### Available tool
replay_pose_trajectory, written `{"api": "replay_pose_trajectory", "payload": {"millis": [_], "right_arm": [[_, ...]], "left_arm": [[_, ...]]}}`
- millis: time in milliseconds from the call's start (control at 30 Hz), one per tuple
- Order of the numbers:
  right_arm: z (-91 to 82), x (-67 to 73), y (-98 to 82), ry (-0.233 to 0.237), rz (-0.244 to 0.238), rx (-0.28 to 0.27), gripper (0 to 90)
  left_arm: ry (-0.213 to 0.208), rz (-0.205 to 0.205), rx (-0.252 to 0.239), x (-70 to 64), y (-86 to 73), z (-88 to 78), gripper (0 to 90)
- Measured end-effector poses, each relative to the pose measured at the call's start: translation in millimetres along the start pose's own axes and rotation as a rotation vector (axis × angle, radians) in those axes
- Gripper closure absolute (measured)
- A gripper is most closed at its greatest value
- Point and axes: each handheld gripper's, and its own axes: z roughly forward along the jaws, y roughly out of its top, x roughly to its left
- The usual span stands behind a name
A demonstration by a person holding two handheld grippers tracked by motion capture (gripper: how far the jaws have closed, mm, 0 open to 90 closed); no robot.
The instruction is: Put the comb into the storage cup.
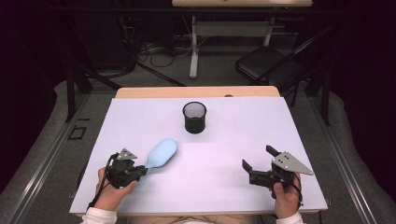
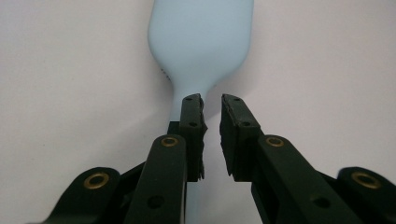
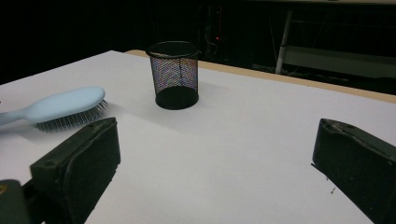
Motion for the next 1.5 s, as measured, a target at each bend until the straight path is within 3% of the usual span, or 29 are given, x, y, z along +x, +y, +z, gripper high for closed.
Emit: {"api": "replay_pose_trajectory", "payload": {"millis": [1000, 1167, 1300, 1367, 1500], "right_arm": [[0.2, 0.2, -0.2, 0.001, -0.004, 0.002, 0.9], [0.3, 0.0, -0.3, 0.001, -0.005, 0.003, 1.0], [0.3, 0.3, -0.3, 0.001, -0.006, 0.002, 1.0], [0.5, 0.2, -0.4, 0.001, -0.006, 0.003, 1.0], [0.4, 0.1, -0.4, 0.001, -0.007, 0.003, 1.0]], "left_arm": [[0.012, -0.064, -0.057, 12.3, -1.1, -7.2, 52.3], [0.03, -0.026, -0.068, 12.1, -0.8, -6.1, 45.3], [0.026, -0.026, -0.06, 12.9, -0.8, -5.1, 43.3], [0.028, 0.007, -0.078, 13.7, -1.2, -4.6, 43.1], [0.001, -0.015, -0.093, 14.8, -1.2, -5.5, 43.4]]}}
